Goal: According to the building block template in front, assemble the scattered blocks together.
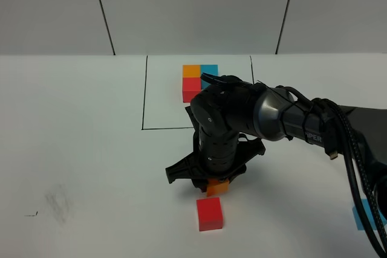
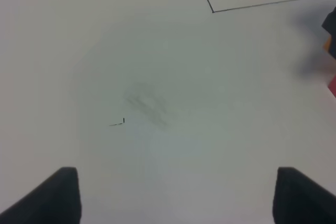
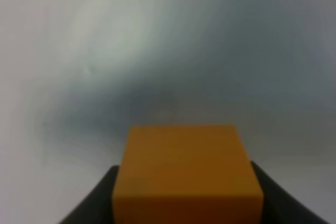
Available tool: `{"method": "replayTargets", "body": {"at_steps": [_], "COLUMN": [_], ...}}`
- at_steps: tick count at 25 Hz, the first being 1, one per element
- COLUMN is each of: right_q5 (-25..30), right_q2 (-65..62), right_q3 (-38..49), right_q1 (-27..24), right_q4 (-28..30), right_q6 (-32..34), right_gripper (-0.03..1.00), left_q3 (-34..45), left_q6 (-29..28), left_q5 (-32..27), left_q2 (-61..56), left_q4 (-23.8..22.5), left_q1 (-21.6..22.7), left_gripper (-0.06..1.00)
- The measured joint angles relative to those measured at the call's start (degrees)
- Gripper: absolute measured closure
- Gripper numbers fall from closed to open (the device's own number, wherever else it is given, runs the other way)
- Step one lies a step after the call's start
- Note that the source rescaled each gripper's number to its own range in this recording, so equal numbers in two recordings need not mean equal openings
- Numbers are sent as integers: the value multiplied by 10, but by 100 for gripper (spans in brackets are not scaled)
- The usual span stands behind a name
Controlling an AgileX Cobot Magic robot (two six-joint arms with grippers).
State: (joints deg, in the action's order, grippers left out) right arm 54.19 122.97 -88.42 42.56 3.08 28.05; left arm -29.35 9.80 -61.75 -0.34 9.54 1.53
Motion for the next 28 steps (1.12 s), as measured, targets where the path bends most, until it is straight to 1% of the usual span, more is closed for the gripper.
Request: {"method": "replayTargets", "body": {"at_steps": [3, 12, 24, 28], "right_q5": [2, 3, -13, -18], "right_q2": [0, 0, 18, 30], "right_q3": [0, 0, 0, 0], "right_q1": [0, 0, 0, 0], "right_q4": [-1, -31, -49, -68], "right_q6": [2, 2, 2, -6], "right_gripper": [97, 97, 97, 97], "left_q3": [0, 0, 0, 0], "left_q6": [0, 0, 0, 0], "left_q5": [0, 0, 0, 0], "left_q2": [0, 0, 0, 0], "left_q4": [-1, -12, -28, -37], "left_q1": [0, 0, 0, 0], "left_gripper": [-5, -5, -5, -5]}}
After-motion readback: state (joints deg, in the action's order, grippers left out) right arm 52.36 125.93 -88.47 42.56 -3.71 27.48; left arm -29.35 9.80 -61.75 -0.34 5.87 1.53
